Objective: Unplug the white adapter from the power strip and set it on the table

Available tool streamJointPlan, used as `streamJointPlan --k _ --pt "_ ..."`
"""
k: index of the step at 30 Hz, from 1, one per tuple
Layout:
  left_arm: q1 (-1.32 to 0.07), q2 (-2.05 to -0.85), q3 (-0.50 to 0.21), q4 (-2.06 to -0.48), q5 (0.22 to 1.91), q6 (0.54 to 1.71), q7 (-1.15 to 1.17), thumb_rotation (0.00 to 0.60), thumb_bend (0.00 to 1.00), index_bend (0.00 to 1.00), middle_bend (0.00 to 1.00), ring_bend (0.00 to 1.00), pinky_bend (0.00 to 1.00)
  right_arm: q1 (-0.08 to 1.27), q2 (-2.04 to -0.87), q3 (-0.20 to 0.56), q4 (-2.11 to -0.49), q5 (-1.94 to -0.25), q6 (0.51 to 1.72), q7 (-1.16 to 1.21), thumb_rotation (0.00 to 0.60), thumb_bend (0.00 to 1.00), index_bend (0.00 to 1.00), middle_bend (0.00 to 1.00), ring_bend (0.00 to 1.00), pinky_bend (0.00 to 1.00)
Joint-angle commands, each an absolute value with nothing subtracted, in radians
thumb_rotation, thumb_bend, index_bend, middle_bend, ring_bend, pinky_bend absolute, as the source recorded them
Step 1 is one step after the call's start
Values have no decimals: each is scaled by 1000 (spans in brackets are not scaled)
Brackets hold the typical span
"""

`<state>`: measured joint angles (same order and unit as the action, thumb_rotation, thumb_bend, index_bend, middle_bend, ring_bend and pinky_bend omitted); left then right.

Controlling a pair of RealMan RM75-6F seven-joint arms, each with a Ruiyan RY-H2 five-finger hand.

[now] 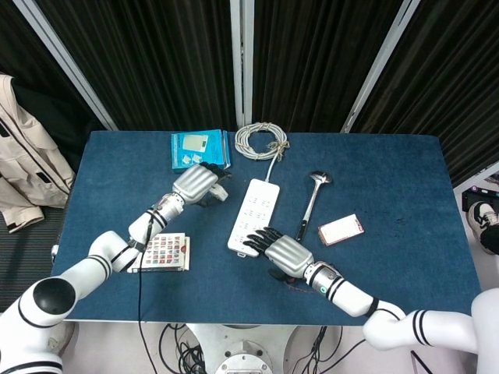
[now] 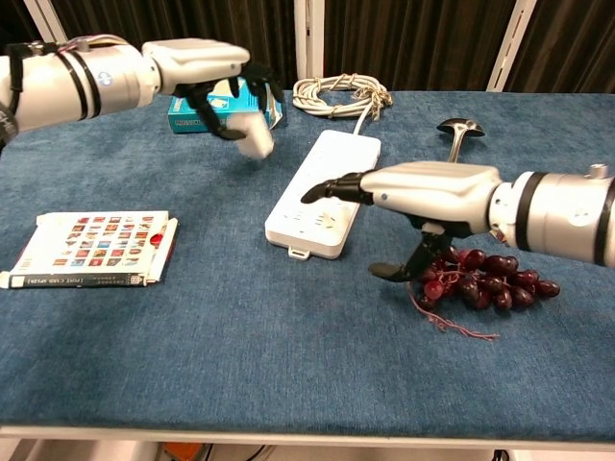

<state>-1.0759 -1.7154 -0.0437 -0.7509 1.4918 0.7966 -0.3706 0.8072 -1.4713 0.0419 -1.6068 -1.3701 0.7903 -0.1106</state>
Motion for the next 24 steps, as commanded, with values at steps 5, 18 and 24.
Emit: streamJointPlan --k 5,18,24 --pt "-923 -1560 -121 -1015 1331 894 -182 600 135 124 171 74 144 699 -1299 -1 -1744 -1476 980 -122 600 327 0 46 0 0" --pt "-464 -1217 -51 -1458 1198 1360 63 600 101 125 156 74 70 363 -1018 -76 -1784 -1501 1405 -55 600 327 0 43 0 0" --pt "-300 -1164 25 -1599 1224 1512 131 600 101 138 149 74 64 227 -1025 -96 -1736 -1505 1541 0 600 327 0 43 0 0"
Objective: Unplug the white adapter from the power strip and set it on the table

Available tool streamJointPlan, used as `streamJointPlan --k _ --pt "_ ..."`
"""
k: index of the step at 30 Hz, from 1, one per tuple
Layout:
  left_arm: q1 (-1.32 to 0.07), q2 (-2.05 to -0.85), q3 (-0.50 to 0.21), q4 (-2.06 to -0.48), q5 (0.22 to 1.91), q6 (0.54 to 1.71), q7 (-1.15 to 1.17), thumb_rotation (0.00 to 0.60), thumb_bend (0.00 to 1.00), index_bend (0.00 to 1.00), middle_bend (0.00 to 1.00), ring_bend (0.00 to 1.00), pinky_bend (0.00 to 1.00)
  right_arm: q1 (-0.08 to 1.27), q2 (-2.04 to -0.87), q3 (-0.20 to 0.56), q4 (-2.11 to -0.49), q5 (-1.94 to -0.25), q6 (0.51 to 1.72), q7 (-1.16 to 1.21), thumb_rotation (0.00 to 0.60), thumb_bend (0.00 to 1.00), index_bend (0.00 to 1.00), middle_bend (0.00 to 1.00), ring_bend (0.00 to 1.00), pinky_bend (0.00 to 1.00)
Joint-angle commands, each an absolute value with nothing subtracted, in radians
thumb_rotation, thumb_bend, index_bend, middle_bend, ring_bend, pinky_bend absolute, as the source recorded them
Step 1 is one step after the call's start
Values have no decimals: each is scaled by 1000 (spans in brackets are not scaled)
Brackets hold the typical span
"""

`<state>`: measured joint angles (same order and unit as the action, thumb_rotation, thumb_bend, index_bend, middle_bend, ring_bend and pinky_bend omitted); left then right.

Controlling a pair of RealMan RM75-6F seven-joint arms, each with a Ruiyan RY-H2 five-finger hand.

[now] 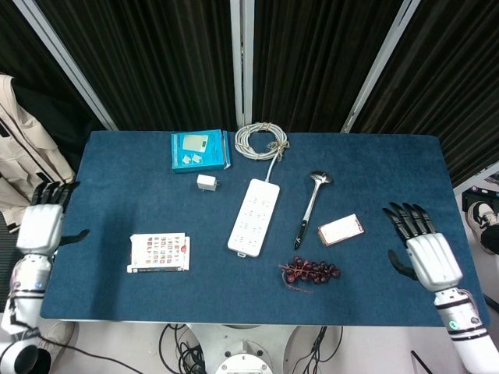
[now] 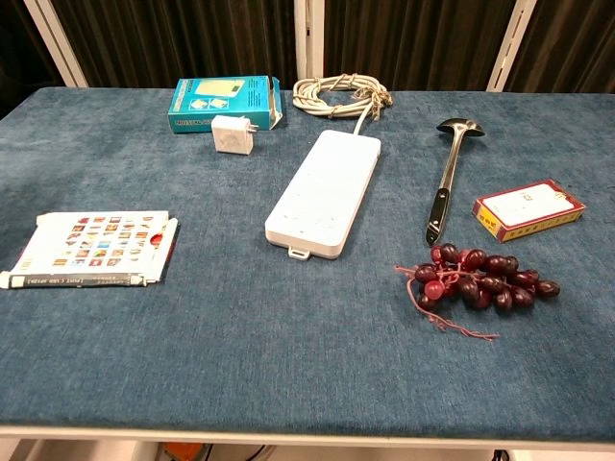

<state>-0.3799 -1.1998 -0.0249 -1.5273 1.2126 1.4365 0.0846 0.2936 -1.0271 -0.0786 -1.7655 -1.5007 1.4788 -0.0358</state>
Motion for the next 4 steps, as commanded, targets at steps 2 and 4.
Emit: streamJointPlan --k 2,4 --pt "-260 -1172 44 -1621 1244 1549 154 600 101 138 148 74 63 196 -1038 -100 -1719 -1511 1567 13 600 327 0 43 0 0" --pt "-233 -1184 56 -1636 1260 1573 175 600 101 138 149 74 63 175 -1050 -98 -1706 -1519 1586 20 600 327 0 43 0 0"
